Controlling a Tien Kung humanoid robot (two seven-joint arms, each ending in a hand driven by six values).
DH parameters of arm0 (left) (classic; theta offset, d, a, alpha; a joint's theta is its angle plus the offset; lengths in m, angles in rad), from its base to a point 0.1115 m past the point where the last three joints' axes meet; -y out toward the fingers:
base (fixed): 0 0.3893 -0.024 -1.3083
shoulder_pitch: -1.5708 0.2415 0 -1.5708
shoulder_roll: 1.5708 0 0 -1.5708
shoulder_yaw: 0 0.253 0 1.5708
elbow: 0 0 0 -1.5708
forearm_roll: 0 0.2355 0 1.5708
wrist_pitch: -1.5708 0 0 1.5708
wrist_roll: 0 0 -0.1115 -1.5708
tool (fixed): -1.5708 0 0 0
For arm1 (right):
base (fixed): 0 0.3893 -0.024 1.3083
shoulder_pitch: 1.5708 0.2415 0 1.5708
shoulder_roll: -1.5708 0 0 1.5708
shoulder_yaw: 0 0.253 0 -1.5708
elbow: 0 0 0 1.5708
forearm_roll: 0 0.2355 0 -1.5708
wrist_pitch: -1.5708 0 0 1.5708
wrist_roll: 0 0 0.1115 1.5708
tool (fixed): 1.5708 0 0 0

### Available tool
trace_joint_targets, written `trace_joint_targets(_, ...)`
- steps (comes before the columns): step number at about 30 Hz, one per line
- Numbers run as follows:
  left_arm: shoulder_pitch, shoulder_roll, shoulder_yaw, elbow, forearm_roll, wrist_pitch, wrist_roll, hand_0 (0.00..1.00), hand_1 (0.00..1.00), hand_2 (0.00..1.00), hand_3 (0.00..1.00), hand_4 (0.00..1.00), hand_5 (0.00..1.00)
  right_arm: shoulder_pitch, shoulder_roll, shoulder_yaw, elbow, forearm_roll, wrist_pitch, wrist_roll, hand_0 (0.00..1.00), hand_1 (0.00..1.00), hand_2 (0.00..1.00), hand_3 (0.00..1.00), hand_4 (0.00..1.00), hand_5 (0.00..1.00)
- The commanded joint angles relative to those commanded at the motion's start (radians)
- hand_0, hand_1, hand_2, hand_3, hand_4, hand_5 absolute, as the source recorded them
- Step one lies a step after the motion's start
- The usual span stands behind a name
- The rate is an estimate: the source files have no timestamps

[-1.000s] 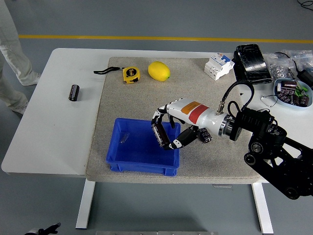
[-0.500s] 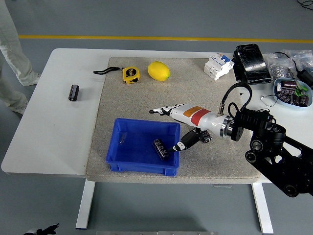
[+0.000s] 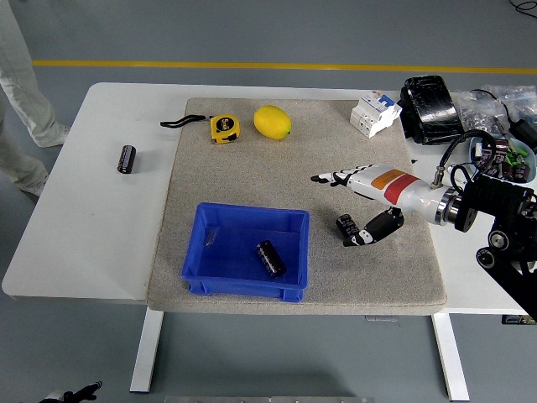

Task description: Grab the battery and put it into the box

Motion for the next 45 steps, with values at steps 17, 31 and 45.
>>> trace_joint_targets(17,-0.004,-0.006,0.018,0.000,-0.025,0.004,-0.004,0.801,0.775,0.803,0.626,0.713,0.600,0.070,0.053,-0.137,-0.203,-0.074,-0.113,0.064,0.722,0.727,0.793,0.856,0.998,0.190)
trace_joint_targets(31,-0.006,-0.005,0.026,-0.002,-0.036,0.003,-0.003,0.802,0.776,0.803,0.628,0.717,0.601,0.085,0.077,-0.164,-0.303,-0.079,-0.256,0.110,0.408,0.430,0.476,0.472,0.601,0.002)
trace_joint_targets(45,-0.006,-0.007,0.027,-0.001,-0.040,0.004,-0.003,0.803,0.775,0.803,0.629,0.721,0.606,0.087,0.095,-0.162,-0.346,-0.071,-0.269,0.110,0.355,0.383,0.436,0.422,0.581,0.002)
